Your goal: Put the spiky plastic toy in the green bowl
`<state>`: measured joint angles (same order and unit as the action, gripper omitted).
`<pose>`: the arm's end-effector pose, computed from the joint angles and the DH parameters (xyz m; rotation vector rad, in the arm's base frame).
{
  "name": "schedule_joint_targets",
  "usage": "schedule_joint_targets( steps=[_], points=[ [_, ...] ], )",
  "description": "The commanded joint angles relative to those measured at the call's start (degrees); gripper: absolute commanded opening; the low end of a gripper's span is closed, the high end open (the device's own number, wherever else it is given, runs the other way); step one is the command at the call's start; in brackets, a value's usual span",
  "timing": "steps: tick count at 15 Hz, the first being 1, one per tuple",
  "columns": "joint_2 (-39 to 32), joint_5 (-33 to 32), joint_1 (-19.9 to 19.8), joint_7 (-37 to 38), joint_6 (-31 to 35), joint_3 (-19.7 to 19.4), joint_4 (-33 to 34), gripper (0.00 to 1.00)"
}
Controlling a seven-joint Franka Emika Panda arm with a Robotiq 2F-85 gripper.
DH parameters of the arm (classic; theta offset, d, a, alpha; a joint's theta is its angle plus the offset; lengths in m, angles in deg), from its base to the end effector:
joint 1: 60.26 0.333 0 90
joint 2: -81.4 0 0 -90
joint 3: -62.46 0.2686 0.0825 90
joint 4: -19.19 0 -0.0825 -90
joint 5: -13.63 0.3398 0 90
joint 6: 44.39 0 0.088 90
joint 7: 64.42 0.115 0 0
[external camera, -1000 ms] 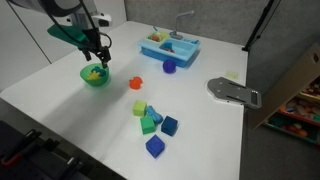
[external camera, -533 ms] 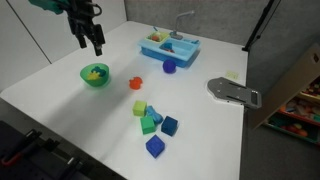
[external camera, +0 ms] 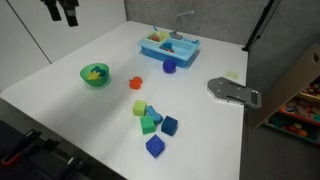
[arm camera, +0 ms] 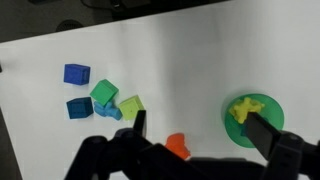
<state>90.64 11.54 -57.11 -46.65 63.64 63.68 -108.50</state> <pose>0.4411 0.0308 0.3930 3.0407 -0.3358 -0.2630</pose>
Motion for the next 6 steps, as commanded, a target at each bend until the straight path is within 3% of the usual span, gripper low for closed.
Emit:
schedule_joint_targets(
  steps=[1,6],
  points=[
    [5.3,-0.3,-0.9,0.7,-3.6,1.2,-0.6,1.00],
    [5.5,0.3,-1.0,-0.3,-4.2,1.5,-0.8,1.00]
  ],
)
